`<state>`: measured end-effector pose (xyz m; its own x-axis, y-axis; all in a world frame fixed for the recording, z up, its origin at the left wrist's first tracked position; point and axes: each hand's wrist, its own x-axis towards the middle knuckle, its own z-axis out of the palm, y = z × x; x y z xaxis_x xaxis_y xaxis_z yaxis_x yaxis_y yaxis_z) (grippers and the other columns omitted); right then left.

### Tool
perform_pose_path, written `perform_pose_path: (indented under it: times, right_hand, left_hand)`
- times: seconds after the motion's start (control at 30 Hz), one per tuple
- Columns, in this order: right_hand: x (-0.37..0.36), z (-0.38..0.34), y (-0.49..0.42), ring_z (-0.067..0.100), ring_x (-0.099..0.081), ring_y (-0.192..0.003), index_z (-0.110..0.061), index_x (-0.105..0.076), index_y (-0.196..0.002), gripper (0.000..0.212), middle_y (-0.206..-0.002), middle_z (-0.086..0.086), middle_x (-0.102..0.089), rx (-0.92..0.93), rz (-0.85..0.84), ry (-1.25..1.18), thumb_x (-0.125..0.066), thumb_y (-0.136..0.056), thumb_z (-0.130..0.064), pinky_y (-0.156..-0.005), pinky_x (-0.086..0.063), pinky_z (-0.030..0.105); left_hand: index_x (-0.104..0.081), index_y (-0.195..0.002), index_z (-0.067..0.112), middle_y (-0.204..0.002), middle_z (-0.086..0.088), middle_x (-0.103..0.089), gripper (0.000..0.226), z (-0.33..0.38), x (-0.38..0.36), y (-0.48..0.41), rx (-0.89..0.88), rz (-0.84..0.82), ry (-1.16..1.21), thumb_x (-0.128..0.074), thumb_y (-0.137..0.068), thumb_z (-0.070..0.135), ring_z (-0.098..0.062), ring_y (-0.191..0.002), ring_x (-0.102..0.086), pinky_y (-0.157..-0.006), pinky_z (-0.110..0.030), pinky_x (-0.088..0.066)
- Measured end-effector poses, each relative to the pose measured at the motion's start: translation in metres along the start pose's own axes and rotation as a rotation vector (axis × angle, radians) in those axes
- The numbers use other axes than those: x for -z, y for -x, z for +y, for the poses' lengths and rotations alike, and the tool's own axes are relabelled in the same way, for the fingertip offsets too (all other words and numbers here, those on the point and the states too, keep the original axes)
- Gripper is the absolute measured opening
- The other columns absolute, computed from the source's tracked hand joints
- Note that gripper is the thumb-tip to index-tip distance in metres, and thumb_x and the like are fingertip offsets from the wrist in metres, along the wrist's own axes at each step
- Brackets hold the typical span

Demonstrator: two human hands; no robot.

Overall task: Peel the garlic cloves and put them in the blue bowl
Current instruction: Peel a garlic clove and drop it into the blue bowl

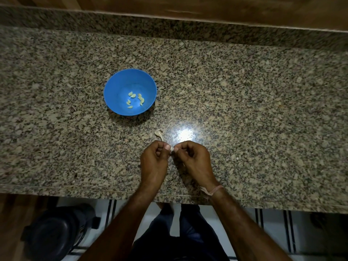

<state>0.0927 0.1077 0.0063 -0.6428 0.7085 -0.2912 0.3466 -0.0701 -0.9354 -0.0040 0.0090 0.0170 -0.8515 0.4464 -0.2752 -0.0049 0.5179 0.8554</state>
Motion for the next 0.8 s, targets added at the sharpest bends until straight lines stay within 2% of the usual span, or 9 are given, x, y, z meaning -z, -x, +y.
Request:
perform_pose_path:
  times: [0.13,0.27,0.37,0.43,0.5,0.57,0.63,0.7,0.8]
  right_hand:
    - [0.0,-0.001,-0.001,0.019,-0.074,-0.086,-0.015,-0.076,-0.095,0.006,-0.088,-0.001,-0.077,-0.02,-0.052,0.017,-0.071,-0.097,-0.016,-0.079,-0.061,0.036]
    - [-0.002,-0.006,0.004,0.016,-0.068,-0.079,-0.016,-0.069,-0.091,0.007,-0.084,-0.003,-0.071,0.09,-0.037,0.157,-0.066,-0.097,-0.015,-0.069,-0.054,0.03]
    - [0.0,-0.009,0.007,0.012,-0.053,-0.072,-0.017,-0.058,-0.086,0.008,-0.081,-0.004,-0.058,0.279,-0.027,0.399,-0.054,-0.093,-0.019,-0.061,-0.037,0.019]
    - [0.0,-0.009,0.008,0.012,-0.048,-0.069,-0.016,-0.056,-0.086,0.012,-0.08,-0.004,-0.055,0.318,-0.02,0.447,-0.047,-0.089,-0.025,-0.061,-0.032,0.017]
    - [-0.003,-0.008,0.008,0.012,-0.053,-0.069,-0.016,-0.058,-0.086,0.012,-0.079,-0.003,-0.059,0.245,-0.006,0.393,-0.051,-0.092,-0.024,-0.06,-0.036,0.017]
    - [-0.006,-0.007,0.006,0.009,-0.059,-0.07,-0.013,-0.064,-0.089,0.01,-0.08,-0.002,-0.067,0.075,-0.002,0.18,-0.062,-0.098,-0.019,-0.062,-0.043,0.018]
    - [-0.008,-0.005,0.003,0.009,-0.063,-0.072,-0.011,-0.068,-0.091,0.009,-0.082,-0.001,-0.071,-0.069,-0.028,0.013,-0.065,-0.099,-0.015,-0.066,-0.05,0.022]
    - [-0.004,0.001,0.0,0.009,-0.069,-0.077,-0.014,-0.072,-0.093,0.009,-0.085,-0.003,-0.074,-0.039,-0.012,0.091,-0.065,-0.099,-0.014,-0.069,-0.054,0.025]
    - [0.001,0.004,0.0,0.01,-0.073,-0.097,-0.015,-0.078,-0.106,0.016,-0.1,-0.005,-0.078,0.076,0.013,0.161,-0.065,-0.1,-0.008,-0.087,-0.06,0.034]
  left_hand:
    - [-0.07,-0.092,0.016,-0.081,0.005,-0.071,0.011,-0.005,0.0,-0.001,-0.004,0.001,0.017,-0.064,-0.101,0.018,-0.011,-0.078,-0.067,-0.067,-0.027,-0.052]
    - [-0.066,-0.088,0.017,-0.073,0.01,-0.064,0.014,-0.002,0.003,0.0,-0.096,-0.029,-0.084,-0.064,-0.101,0.022,0.001,-0.068,-0.059,-0.058,-0.011,-0.042]
    - [-0.066,-0.08,0.013,-0.066,0.006,-0.063,0.026,-0.006,0.001,-0.004,0.074,-0.153,0.039,-0.062,-0.102,0.025,-0.005,-0.06,-0.055,-0.056,-0.02,-0.043]
    - [-0.065,-0.076,0.013,-0.062,0.003,-0.06,0.031,-0.006,0.0,-0.003,0.191,-0.229,0.153,-0.06,-0.104,0.027,-0.014,-0.059,-0.053,-0.057,-0.028,-0.041]
    - [-0.061,-0.077,0.015,-0.065,0.005,-0.059,0.03,-0.003,-0.001,-0.002,0.1,-0.196,0.042,-0.059,-0.104,0.027,-0.012,-0.059,-0.052,-0.059,-0.028,-0.038]
    - [-0.055,-0.081,0.018,-0.07,0.005,-0.058,0.025,-0.002,0.0,0.0,-0.069,-0.141,-0.151,-0.056,-0.104,0.023,-0.01,-0.063,-0.051,-0.057,-0.028,-0.036]
    - [-0.052,-0.083,0.018,-0.073,0.005,-0.056,0.021,-0.004,0.001,0.002,-0.17,-0.118,-0.224,-0.055,-0.104,0.021,-0.007,-0.065,-0.05,-0.057,-0.024,-0.034]
    - [-0.058,-0.084,0.017,-0.073,0.006,-0.059,0.021,-0.008,0.0,0.001,-0.091,-0.108,-0.126,-0.057,-0.104,0.024,-0.003,-0.064,-0.051,-0.058,-0.024,-0.038]
    - [-0.067,-0.084,0.014,-0.068,0.006,-0.062,0.026,-0.011,-0.002,-0.001,0.109,-0.1,0.029,-0.06,-0.104,0.029,-0.006,-0.06,-0.053,-0.061,-0.025,-0.04]
